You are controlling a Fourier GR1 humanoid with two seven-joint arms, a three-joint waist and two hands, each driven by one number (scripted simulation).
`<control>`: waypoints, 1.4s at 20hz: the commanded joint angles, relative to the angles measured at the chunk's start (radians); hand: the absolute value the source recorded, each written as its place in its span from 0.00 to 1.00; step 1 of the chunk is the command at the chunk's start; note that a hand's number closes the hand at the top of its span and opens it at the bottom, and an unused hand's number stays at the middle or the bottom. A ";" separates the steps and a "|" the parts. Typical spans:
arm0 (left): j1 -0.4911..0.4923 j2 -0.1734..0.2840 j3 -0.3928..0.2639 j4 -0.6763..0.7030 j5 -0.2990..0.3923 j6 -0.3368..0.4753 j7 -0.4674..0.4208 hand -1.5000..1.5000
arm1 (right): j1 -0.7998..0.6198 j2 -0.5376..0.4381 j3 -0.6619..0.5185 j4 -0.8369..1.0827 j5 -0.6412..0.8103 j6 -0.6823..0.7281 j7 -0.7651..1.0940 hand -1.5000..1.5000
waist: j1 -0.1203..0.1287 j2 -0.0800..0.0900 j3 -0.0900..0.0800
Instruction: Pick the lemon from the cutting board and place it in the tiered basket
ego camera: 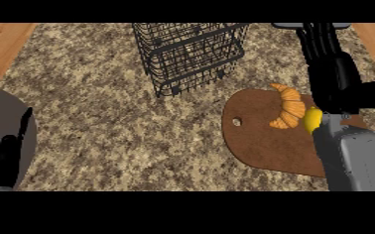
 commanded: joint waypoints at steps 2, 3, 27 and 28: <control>0.023 -0.078 -0.015 -0.046 0.006 -0.013 0.006 0.50 | 0.023 -0.109 -0.061 -0.014 0.085 -0.025 0.001 1.00 | -0.020 -0.008 -0.010; 0.019 -0.121 -0.003 -0.041 0.019 -0.010 -0.007 0.50 | 0.055 -0.181 -0.127 -0.046 0.079 -0.019 0.011 1.00 | -0.043 -0.012 -0.010; 0.062 -0.380 -0.089 -0.153 -0.067 0.008 -0.003 0.50 | 0.545 -0.448 -0.159 -0.303 0.390 0.012 0.563 0.00 | -0.043 -0.005 -0.019; 0.047 -0.368 -0.078 -0.160 -0.054 -0.006 0.016 0.50 | 0.541 -0.466 -0.142 -0.320 0.419 0.023 0.619 0.00 | -0.037 -0.004 -0.018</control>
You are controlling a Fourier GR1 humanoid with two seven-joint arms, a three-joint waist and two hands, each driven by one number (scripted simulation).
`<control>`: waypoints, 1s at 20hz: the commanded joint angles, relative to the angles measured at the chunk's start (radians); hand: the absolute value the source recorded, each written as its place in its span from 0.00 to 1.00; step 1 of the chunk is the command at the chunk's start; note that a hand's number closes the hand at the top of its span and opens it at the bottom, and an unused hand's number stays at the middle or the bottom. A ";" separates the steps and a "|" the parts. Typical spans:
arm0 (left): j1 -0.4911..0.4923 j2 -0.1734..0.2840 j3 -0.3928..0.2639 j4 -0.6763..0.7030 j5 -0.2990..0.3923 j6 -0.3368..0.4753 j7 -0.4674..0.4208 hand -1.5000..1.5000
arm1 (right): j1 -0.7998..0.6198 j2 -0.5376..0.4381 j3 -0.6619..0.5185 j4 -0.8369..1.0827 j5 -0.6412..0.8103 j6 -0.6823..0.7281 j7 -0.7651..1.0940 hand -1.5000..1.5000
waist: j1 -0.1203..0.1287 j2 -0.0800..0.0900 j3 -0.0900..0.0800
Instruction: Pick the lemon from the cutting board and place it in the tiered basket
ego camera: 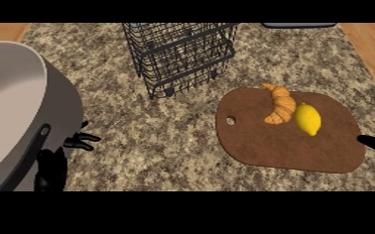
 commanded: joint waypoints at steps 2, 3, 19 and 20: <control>-0.002 -0.072 -0.085 0.043 0.027 -0.059 0.014 0.50 | 0.029 -0.139 0.109 -0.107 0.121 0.137 0.265 0.00 | 0.010 0.014 -0.015; 0.013 -0.071 -0.085 0.020 0.033 -0.064 0.012 0.50 | 0.008 -0.165 0.099 -0.110 0.141 0.147 0.331 0.00 | 0.023 0.013 -0.013; -0.062 -0.096 -0.086 0.096 0.000 -0.051 0.007 0.50 | -0.190 -0.094 0.401 -0.050 0.436 0.287 0.701 0.00 | 0.035 0.023 -0.010; -0.040 -0.074 -0.073 0.062 0.028 -0.084 0.014 0.50 | -0.201 -0.088 0.387 -0.032 0.424 0.294 0.710 0.00 | 0.042 0.019 -0.009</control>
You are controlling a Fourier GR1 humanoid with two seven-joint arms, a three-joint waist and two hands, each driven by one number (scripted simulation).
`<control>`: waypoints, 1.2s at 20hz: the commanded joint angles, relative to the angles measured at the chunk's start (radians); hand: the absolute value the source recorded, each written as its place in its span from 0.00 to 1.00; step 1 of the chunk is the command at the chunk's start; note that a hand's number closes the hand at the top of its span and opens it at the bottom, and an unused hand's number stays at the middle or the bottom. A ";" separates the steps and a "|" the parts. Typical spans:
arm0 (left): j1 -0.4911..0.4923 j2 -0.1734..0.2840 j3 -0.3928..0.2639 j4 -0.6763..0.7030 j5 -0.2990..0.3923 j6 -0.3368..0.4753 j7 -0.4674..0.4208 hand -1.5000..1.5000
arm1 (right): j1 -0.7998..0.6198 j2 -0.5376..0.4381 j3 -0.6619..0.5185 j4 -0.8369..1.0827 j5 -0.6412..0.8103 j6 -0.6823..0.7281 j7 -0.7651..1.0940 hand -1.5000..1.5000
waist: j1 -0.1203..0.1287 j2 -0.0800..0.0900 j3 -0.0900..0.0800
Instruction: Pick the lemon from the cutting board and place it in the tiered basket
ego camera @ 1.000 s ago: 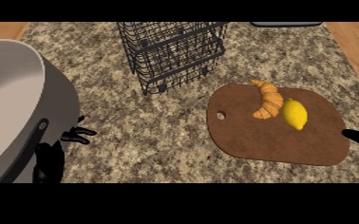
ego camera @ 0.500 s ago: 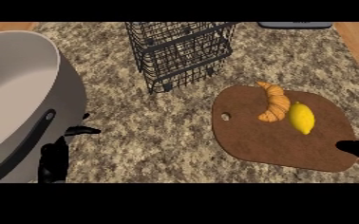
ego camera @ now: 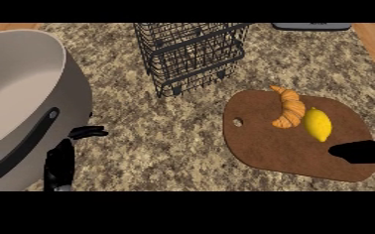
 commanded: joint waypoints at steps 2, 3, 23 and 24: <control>-0.007 -0.046 -0.058 0.061 0.066 -0.098 0.058 0.50 | -0.040 0.025 0.054 0.091 0.032 0.097 0.154 0.00 | -0.009 0.015 -0.018; -0.021 -0.046 -0.056 0.073 0.067 -0.101 0.059 0.50 | -0.055 0.053 0.087 0.098 0.052 0.097 0.176 0.00 | -0.007 0.017 -0.018; 0.064 -0.061 -0.080 -0.005 0.026 -0.081 0.070 0.50 | -0.188 0.184 0.063 0.343 0.032 0.233 0.182 0.00 | -0.028 0.010 -0.018; 0.060 -0.050 -0.067 0.009 0.046 -0.103 0.056 0.50 | -0.210 0.200 0.079 0.358 0.044 0.238 0.193 0.00 | -0.022 0.013 -0.019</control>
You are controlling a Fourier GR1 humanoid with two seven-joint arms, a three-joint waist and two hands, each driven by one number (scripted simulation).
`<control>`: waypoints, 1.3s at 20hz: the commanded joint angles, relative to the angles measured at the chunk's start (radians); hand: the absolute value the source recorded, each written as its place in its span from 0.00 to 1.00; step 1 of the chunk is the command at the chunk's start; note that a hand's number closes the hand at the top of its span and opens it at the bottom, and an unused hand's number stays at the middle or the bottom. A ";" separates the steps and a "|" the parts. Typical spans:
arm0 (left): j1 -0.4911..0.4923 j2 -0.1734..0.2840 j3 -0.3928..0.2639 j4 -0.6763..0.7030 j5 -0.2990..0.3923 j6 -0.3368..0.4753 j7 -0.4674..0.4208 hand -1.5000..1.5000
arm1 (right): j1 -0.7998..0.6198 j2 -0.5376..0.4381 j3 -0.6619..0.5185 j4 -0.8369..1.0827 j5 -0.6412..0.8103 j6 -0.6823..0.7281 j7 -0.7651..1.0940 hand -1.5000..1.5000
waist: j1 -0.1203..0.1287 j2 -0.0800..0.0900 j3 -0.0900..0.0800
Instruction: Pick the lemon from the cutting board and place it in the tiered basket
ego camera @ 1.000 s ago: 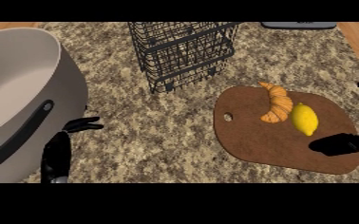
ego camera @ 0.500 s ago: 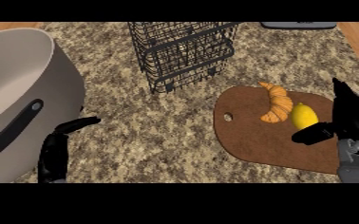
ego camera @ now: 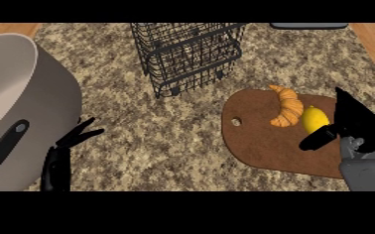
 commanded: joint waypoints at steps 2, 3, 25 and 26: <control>0.004 -0.051 -0.065 0.063 0.104 -0.131 0.050 0.50 | -0.060 0.039 0.000 0.064 -0.008 0.094 0.161 0.00 | -0.003 0.016 -0.027; 0.018 -0.061 -0.067 0.054 0.103 -0.121 0.043 0.50 | -0.085 0.036 -0.021 0.068 -0.009 0.096 0.172 0.00 | -0.001 0.014 -0.027; -0.062 -0.054 -0.019 0.095 0.132 -0.160 0.075 0.50 | -0.106 0.127 -0.092 0.278 0.013 0.101 0.094 0.00 | -0.009 0.011 -0.023; -0.046 -0.076 -0.035 0.121 0.116 -0.142 0.062 0.50 | -0.060 0.147 -0.086 0.277 0.023 0.056 0.051 1.00 | -0.013 0.011 -0.023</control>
